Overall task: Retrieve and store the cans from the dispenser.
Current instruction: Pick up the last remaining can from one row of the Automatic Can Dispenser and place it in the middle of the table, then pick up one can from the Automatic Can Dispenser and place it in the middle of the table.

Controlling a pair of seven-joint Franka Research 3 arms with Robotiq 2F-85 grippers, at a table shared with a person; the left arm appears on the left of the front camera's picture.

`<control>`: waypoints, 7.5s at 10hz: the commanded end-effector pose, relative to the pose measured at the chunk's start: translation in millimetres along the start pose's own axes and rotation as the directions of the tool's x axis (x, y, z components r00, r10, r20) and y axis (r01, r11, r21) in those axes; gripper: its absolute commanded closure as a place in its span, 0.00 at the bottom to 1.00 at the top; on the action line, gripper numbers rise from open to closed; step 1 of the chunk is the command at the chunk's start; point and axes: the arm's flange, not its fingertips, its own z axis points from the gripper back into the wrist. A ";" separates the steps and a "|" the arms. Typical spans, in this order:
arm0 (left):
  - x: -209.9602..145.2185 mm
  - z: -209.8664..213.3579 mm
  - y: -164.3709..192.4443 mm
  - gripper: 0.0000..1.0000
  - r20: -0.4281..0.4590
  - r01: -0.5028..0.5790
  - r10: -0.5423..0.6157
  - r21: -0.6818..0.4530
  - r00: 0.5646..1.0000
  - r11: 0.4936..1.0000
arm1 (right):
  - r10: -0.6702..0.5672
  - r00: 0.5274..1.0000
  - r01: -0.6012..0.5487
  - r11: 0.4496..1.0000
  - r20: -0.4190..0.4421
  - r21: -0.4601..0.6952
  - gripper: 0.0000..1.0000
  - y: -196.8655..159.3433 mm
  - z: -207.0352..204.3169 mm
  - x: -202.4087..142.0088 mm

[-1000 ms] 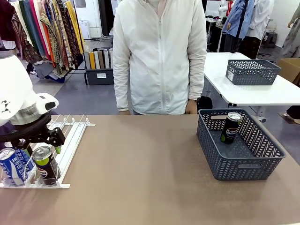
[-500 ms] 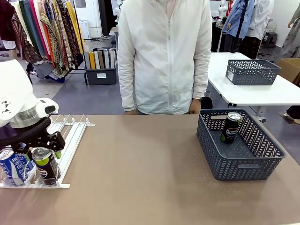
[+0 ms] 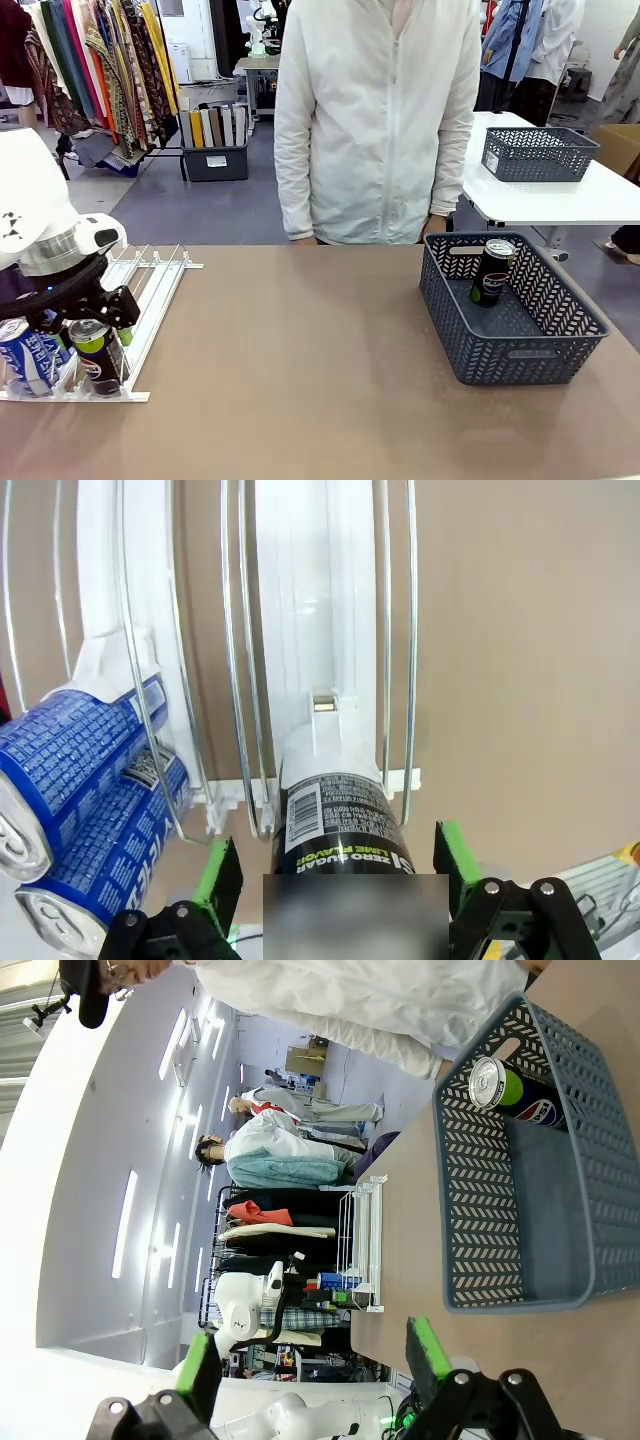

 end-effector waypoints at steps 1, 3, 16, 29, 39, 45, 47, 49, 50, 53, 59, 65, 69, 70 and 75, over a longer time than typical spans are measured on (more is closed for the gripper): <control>-23.2 -4.3 7.3 0.40 -0.018 0.018 -0.018 -0.014 1.000 1.000 | 0.004 1.000 -0.004 1.000 -0.006 0.002 0.00 2.0 1.7 -1.7; -23.2 -4.1 7.6 1.00 0.002 0.027 -0.027 -0.013 1.000 1.000 | 0.004 1.000 -0.004 1.000 -0.006 0.002 0.00 2.0 1.7 -1.7; -73.1 189.1 11.5 1.00 0.310 0.112 -0.091 -0.050 0.946 0.993 | 0.004 1.000 -0.004 1.000 -0.006 0.002 0.00 2.0 1.7 -1.7; 19.2 114.5 -297.1 1.00 0.162 0.515 -0.499 -0.076 0.851 0.854 | 0.004 1.000 -0.004 1.000 -0.006 0.002 0.00 2.0 1.7 -1.7; 38.5 -5.5 -370.1 1.00 0.003 0.605 -0.606 0.031 0.796 0.795 | 0.004 1.000 -0.004 1.000 -0.006 0.002 0.00 2.0 1.7 -1.7; 38.1 -10.7 -365.5 0.00 0.026 0.565 -0.566 0.024 0.824 0.825 | 0.004 1.000 -0.004 1.000 -0.006 0.002 0.00 2.0 1.7 -1.7; 32.7 3.7 -362.6 0.00 0.073 0.557 -0.560 0.049 0.826 0.829 | 0.004 1.000 -0.004 1.000 -0.006 0.002 0.00 2.0 1.7 -1.7; 14.0 57.7 -340.5 0.00 0.132 0.531 -0.527 0.007 0.840 0.848 | 0.004 1.000 -0.004 1.000 -0.006 0.002 0.00 2.0 1.7 -1.7; -0.9 99.1 -312.1 0.00 0.116 0.521 -0.511 -0.083 0.852 0.850 | 0.004 1.000 -0.004 1.000 -0.006 0.002 0.00 2.0 1.7 -1.7; -18.8 172.6 -184.5 0.00 0.188 0.434 -0.393 -0.312 0.900 0.845 | 0.004 1.000 -0.004 1.000 -0.006 0.002 0.00 2.0 1.7 -1.7; -52.9 189.8 177.0 0.00 0.157 0.067 0.103 -0.806 0.982 0.588 | 0.004 1.000 -0.004 1.000 -0.006 0.002 0.00 2.0 1.7 -1.7; -82.3 172.9 260.0 0.00 0.104 -0.039 0.245 -0.856 0.964 0.516 | 0.004 1.000 -0.004 1.000 -0.006 0.002 0.00 2.0 1.7 -1.7; -82.3 172.9 260.0 0.00 0.104 -0.039 0.245 -0.856 0.964 0.516 | 0.004 1.000 -0.004 1.000 -0.006 0.002 0.00 2.0 1.7 -1.7; -82.3 172.9 260.0 0.00 0.104 -0.039 0.245 -0.856 0.964 0.516 | 0.004 1.000 -0.004 1.000 -0.006 0.002 0.00 2.0 1.7 -1.7; -76.2 159.5 209.2 0.00 0.172 -0.017 0.164 -0.638 0.971 0.770 | 0.004 1.000 -0.004 1.000 -0.006 0.002 0.00 2.0 1.7 -1.7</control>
